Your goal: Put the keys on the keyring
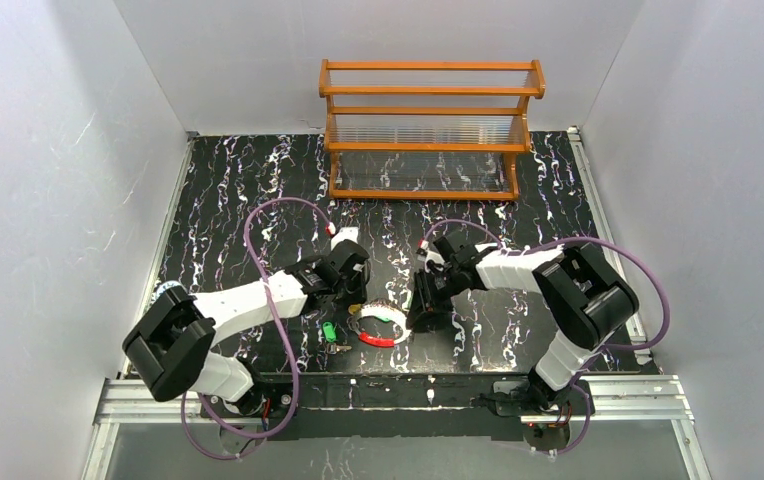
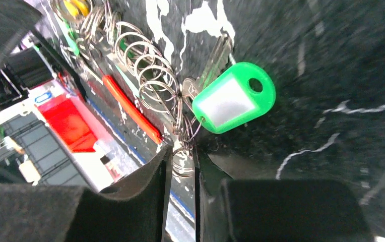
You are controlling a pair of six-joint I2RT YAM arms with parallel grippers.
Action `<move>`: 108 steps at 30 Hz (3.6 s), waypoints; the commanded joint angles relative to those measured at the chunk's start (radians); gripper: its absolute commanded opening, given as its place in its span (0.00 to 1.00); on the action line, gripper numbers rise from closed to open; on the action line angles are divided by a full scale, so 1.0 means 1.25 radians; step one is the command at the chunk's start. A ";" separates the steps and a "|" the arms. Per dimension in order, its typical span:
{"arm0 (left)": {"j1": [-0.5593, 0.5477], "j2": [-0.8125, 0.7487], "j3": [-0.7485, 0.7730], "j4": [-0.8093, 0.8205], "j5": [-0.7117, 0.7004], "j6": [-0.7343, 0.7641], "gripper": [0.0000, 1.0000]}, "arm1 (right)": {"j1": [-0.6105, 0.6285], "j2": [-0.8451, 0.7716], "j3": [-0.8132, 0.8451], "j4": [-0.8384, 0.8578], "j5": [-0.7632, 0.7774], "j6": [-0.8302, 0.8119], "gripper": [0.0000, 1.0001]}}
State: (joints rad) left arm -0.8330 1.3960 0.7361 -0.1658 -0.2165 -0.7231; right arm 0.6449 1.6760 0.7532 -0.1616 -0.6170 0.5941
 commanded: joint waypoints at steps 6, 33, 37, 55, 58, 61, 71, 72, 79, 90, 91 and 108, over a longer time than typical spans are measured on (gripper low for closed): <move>0.001 -0.088 -0.008 -0.011 0.028 0.103 0.26 | 0.047 -0.024 -0.019 0.035 -0.090 0.025 0.29; 0.002 -0.209 -0.184 0.288 0.229 0.372 0.33 | 0.060 0.046 0.074 -0.026 -0.006 -0.090 0.31; 0.001 -0.153 -0.157 0.271 0.266 0.423 0.33 | 0.073 0.030 0.035 -0.003 -0.048 -0.063 0.31; -0.003 -0.160 -0.096 0.167 0.228 0.452 0.28 | 0.075 -0.023 0.164 -0.052 0.113 -0.140 0.30; -0.003 -0.206 -0.118 0.167 0.188 0.405 0.28 | 0.077 0.008 0.207 -0.049 0.114 -0.153 0.28; -0.004 -0.257 -0.146 0.168 0.144 0.356 0.28 | 0.082 0.048 0.249 -0.048 0.097 -0.165 0.25; -0.004 -0.384 -0.221 0.145 0.113 0.311 0.28 | 0.135 0.130 0.313 -0.088 0.115 -0.195 0.09; -0.004 -0.388 -0.224 0.145 0.114 0.309 0.28 | 0.138 0.133 0.310 -0.089 0.116 -0.196 0.09; -0.004 -0.382 -0.223 0.144 0.117 0.307 0.28 | 0.159 0.128 0.295 -0.097 0.132 -0.197 0.03; -0.005 -0.362 -0.216 0.146 0.116 0.314 0.28 | 0.173 0.143 0.299 -0.082 0.135 -0.193 0.01; -0.004 -0.362 -0.217 0.146 0.114 0.315 0.28 | 0.174 0.142 0.300 -0.081 0.138 -0.191 0.01; -0.005 -0.354 -0.235 0.151 0.114 0.330 0.28 | 0.174 0.180 0.393 -0.066 0.168 -0.176 0.05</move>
State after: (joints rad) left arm -0.8345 0.9585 0.4633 0.0257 -0.0631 -0.3305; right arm 0.8577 1.8774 1.1889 -0.2588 -0.4129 0.3676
